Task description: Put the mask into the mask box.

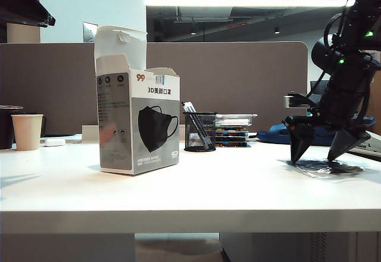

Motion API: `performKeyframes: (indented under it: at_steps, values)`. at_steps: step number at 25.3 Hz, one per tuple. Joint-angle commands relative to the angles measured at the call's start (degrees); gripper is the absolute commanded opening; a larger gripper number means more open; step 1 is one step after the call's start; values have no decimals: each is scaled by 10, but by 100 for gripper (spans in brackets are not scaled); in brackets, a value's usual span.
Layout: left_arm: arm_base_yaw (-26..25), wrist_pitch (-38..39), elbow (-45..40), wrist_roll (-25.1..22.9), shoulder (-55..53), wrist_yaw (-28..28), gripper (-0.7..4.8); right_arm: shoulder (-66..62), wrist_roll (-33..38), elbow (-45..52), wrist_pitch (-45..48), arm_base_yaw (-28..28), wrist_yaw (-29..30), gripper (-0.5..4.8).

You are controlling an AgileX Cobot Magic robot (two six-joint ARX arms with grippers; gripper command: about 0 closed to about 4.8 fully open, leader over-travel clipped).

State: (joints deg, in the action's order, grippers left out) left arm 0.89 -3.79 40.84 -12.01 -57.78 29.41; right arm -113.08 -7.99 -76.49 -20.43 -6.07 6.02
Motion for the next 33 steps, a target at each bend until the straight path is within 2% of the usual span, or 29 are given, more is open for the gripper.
performKeyframes:
  at_steps: [1,9,10,11,12,14,18,20,21,27,33]
  values:
    - [2,-7,4,0,2,4,87,-13,0,-1,-5,0,-16,477]
    - [6,-28,4,0,2,4,87,-40,0,-1,-49,-8,-65,458]
    - [6,-31,4,0,2,3,87,-42,0,0,-51,-8,-66,439]
    - [6,-31,4,0,2,3,86,-42,0,0,-51,-8,-65,400]
    - [6,-31,4,0,2,4,87,-42,0,0,-51,-8,-65,265]
    - [7,-31,4,0,2,4,87,-42,0,0,-52,-8,-65,164]
    - [8,-31,4,0,2,4,87,-42,0,0,-46,-8,-63,114]
    - [8,-31,4,0,2,4,86,-42,0,0,-47,-8,-63,17]
    - [8,-31,4,0,2,3,86,-41,0,-1,-48,-8,-63,-11]
    - [8,-32,4,0,2,4,91,-38,0,-8,-51,-7,-35,-7]
    - [8,-32,4,0,2,3,257,-14,0,-37,-50,-7,3,-8]
